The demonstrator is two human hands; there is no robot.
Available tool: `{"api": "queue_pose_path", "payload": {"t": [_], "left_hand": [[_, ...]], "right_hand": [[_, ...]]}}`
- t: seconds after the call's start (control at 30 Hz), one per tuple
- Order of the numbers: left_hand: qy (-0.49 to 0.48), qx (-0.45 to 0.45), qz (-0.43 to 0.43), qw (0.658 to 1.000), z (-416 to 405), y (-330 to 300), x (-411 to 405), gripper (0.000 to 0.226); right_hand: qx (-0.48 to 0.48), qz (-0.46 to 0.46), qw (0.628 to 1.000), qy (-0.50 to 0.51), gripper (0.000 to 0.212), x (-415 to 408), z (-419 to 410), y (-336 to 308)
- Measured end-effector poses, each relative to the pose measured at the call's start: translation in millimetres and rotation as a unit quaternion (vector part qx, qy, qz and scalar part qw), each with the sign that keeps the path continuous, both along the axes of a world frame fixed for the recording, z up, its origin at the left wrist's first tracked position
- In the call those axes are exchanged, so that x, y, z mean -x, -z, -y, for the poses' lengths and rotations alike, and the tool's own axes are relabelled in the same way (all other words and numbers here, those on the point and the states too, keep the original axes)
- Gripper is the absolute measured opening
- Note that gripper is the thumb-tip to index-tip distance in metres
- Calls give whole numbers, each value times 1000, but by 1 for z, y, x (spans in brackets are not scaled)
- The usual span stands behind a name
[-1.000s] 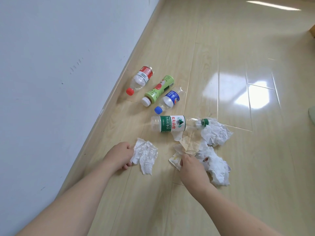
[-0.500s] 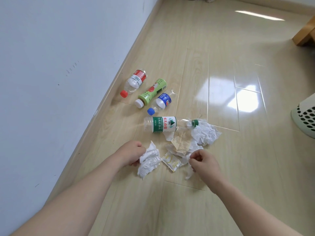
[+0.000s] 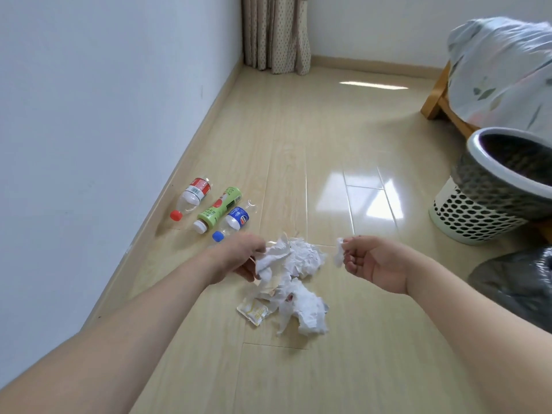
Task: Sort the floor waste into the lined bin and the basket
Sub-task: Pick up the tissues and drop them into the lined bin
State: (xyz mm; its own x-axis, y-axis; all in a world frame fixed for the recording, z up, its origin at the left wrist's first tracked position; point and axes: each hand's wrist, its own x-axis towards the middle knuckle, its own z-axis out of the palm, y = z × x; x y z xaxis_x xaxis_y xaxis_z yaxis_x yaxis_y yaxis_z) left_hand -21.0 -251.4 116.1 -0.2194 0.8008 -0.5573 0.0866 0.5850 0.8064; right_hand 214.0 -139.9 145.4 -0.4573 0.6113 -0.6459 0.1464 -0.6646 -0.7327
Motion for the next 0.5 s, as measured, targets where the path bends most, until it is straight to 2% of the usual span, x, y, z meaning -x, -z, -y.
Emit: {"api": "queue_pose_path", "payload": {"t": [0.13,0.27,0.37,0.5], "left_hand": [[-14,-76,71,994,-46,-52,-58,19],[45,-131,126,982,-98,-93,-147,34],[93,-149,123,977,-144,-114,-228,36],[153,-155,63,974,-205,-125,-336,30]], "right_hand": [[-47,-3,998,-34,16,-64,-37,-49],[-101,-21,995,11,18,-145,-74,-93],[-130,-18,990,53,9,-225,-99,-112],[-171,42,973,148,10,-328,-123,-107]]}}
